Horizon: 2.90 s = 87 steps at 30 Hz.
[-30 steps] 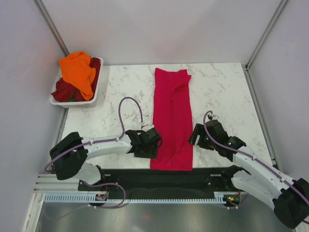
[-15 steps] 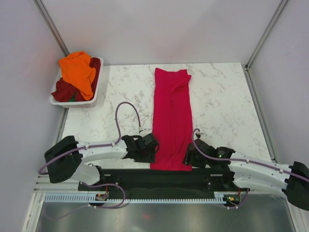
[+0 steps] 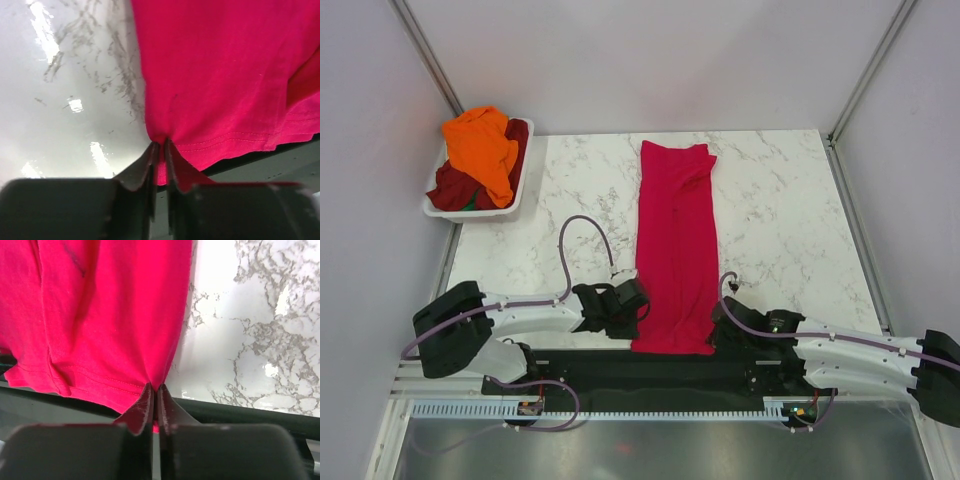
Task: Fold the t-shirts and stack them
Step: Fold the tshirt
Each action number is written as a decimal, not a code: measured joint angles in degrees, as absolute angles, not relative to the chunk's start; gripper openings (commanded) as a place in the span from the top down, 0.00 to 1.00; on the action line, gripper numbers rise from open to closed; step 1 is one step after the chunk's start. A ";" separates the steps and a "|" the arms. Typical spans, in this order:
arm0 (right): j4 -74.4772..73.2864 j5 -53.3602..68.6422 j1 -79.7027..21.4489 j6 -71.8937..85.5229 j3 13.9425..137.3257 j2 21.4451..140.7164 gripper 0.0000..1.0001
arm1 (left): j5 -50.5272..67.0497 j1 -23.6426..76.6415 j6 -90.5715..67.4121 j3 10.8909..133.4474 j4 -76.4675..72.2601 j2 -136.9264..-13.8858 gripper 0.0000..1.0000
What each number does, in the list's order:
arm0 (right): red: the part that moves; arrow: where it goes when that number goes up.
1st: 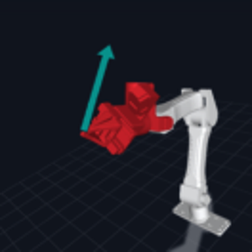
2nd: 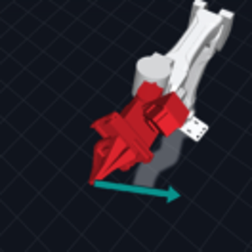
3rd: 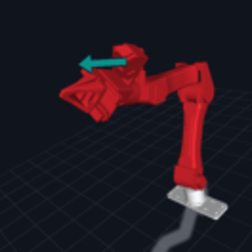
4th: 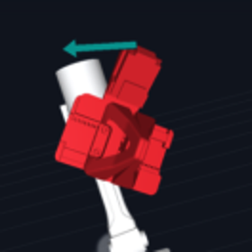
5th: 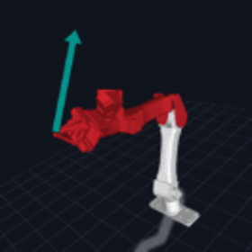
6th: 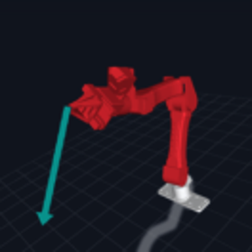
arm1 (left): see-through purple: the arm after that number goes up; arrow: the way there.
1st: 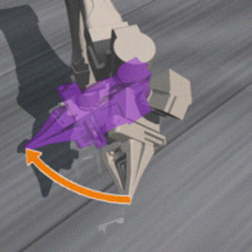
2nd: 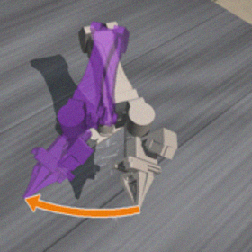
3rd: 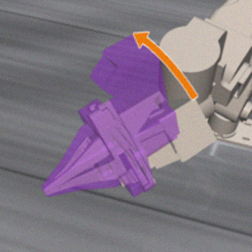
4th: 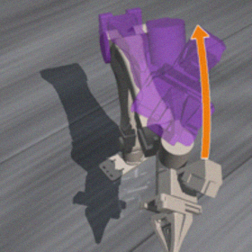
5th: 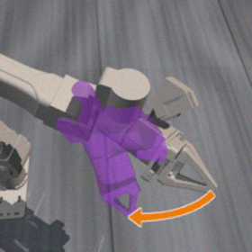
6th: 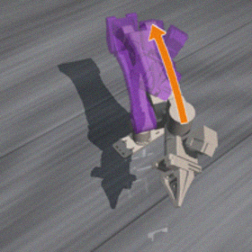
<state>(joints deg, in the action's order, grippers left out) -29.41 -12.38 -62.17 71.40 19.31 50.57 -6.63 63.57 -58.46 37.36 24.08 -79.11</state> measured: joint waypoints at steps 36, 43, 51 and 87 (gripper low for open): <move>-40.27 -29.41 -43.53 48.03 54.74 64.93 1.00 | -1.04 44.14 -47.92 62.63 34.15 -78.37 0.98; -34.02 -26.57 -34.94 40.95 61.14 76.77 1.00 | 1.98 37.56 -41.54 74.32 34.24 -94.24 0.98; -28.95 -21.19 -27.11 37.19 66.78 91.29 1.00 | 5.13 32.51 -38.59 83.92 34.61 -106.24 0.98; -21.15 -6.46 -27.07 33.30 70.61 97.49 0.66 | -0.91 29.76 -34.20 91.83 40.45 -107.20 0.57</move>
<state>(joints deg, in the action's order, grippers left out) -21.15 -6.46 -27.07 33.30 70.61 97.49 -0.91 29.76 -34.20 91.83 40.45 -107.20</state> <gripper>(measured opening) 0.381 0.455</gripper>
